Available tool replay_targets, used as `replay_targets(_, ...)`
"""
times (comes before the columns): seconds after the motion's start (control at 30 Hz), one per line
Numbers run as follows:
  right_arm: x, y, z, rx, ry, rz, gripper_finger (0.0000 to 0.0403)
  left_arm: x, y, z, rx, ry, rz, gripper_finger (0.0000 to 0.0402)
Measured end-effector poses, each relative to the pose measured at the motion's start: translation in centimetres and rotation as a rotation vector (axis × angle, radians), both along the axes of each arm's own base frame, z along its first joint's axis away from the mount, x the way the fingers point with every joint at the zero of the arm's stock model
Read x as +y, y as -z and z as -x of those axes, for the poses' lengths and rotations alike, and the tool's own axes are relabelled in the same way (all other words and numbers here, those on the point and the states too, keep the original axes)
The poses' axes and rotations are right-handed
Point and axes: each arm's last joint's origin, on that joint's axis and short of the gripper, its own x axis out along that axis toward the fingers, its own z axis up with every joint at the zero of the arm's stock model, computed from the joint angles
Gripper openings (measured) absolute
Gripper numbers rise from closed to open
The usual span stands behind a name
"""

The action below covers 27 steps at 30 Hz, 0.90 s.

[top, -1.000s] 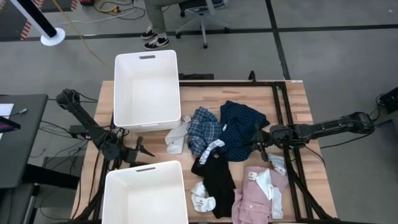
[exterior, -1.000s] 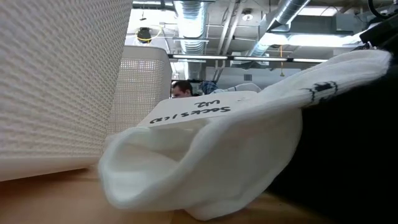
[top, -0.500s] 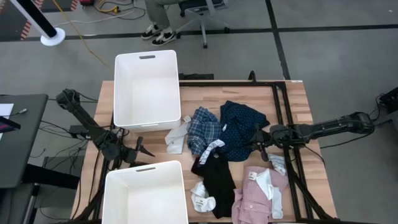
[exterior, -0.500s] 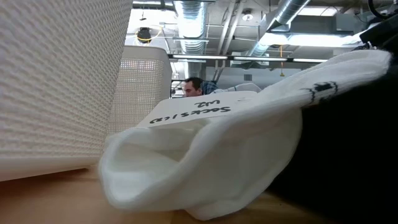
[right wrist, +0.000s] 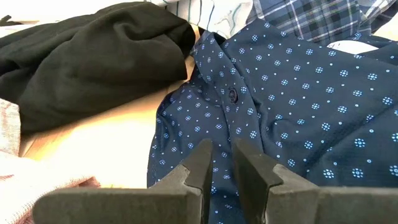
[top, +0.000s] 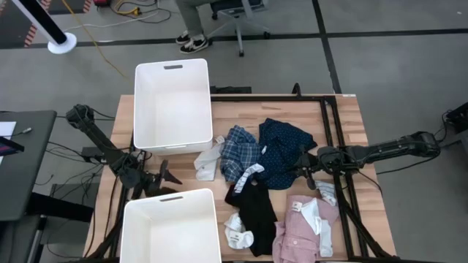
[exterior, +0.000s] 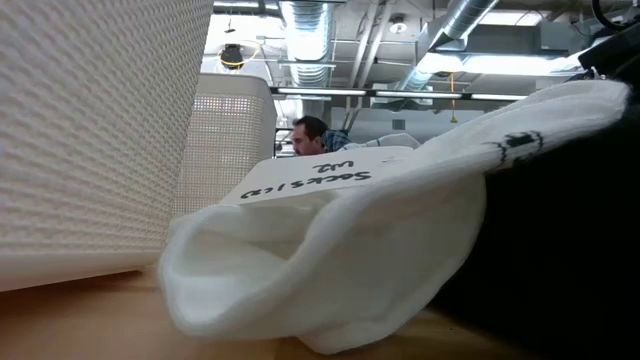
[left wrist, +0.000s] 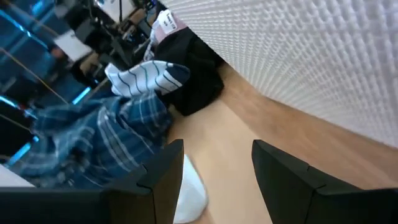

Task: Sort clothes
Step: Put the top white sock into the bottom white laundry organizer

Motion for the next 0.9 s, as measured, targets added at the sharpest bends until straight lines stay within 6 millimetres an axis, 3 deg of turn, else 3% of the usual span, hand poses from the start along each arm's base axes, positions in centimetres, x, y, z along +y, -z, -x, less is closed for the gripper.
replay_targets(0.2,0.0,0.0,0.0,0.000,0.000,0.000,0.0082,0.0,0.0,0.0,0.005,0.005,0.016,0.0185)
replay_targets(0.43,0.0,0.0,0.0,0.000,0.000,0.000,0.0082,-0.3,-0.4,-0.1,0.041,-0.026,0.367,0.0185)
replay_targets(0.6,0.0,0.0,0.0,0.000,0.000,0.000,0.0082,-0.3,-1.8,-0.3,-0.079,-0.079,0.492,0.0185)
replay_targets(0.9,0.0,0.0,0.0,0.000,0.000,0.000,0.0082,-0.3,-4.2,-0.6,-0.241,-0.130,0.529,0.0185)
